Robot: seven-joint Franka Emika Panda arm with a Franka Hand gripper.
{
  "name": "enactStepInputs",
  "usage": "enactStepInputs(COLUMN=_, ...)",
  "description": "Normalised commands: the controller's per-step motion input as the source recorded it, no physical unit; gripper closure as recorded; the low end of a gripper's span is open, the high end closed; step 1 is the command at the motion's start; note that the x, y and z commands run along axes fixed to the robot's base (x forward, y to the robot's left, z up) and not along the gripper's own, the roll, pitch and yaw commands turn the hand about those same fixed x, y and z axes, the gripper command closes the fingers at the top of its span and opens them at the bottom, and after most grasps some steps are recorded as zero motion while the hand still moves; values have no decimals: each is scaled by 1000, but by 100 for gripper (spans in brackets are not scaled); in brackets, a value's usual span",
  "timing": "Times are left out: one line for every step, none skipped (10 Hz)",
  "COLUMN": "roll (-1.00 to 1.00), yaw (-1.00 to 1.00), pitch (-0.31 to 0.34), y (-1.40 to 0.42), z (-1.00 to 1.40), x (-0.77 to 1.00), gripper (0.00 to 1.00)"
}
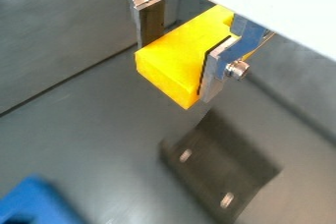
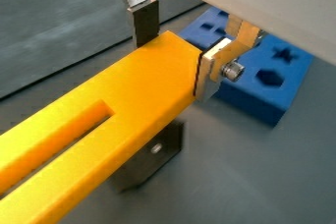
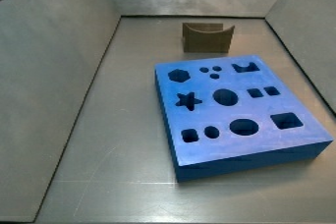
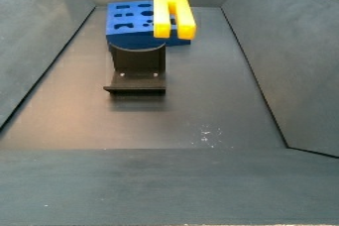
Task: Pick up the double-square object. Move up. Place the double-square object on the fixture. Regrasp the double-square object. Move to above the board. Insert the double-square object.
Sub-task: Place the double-square object on the fixture.
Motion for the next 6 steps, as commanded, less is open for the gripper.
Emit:
enactStepInputs(roll=-1000, yaw=-90, pitch=124, y=-383, z=-97, x=1000, gripper=100)
enactStepInputs(roll=-1000, yaw=-93, pitch=133, y=-184, z=-43, x=966, gripper=100)
enactStepInputs(roll=-1000, yaw=-97, pitch=136, y=-106, z=-33, x=922, gripper=100)
enactStepInputs(roll=-1000, yaw=-103, pitch=139, y=-32, z=-27, x=861, gripper=100)
enactStepInputs(roll=-1000, yaw=-107, pitch=140, y=-7, z=-25, x=831, gripper=100)
enactStepInputs(roll=-1000, yaw=-115, pitch=141, y=17, z=-16, x=770, gripper=100)
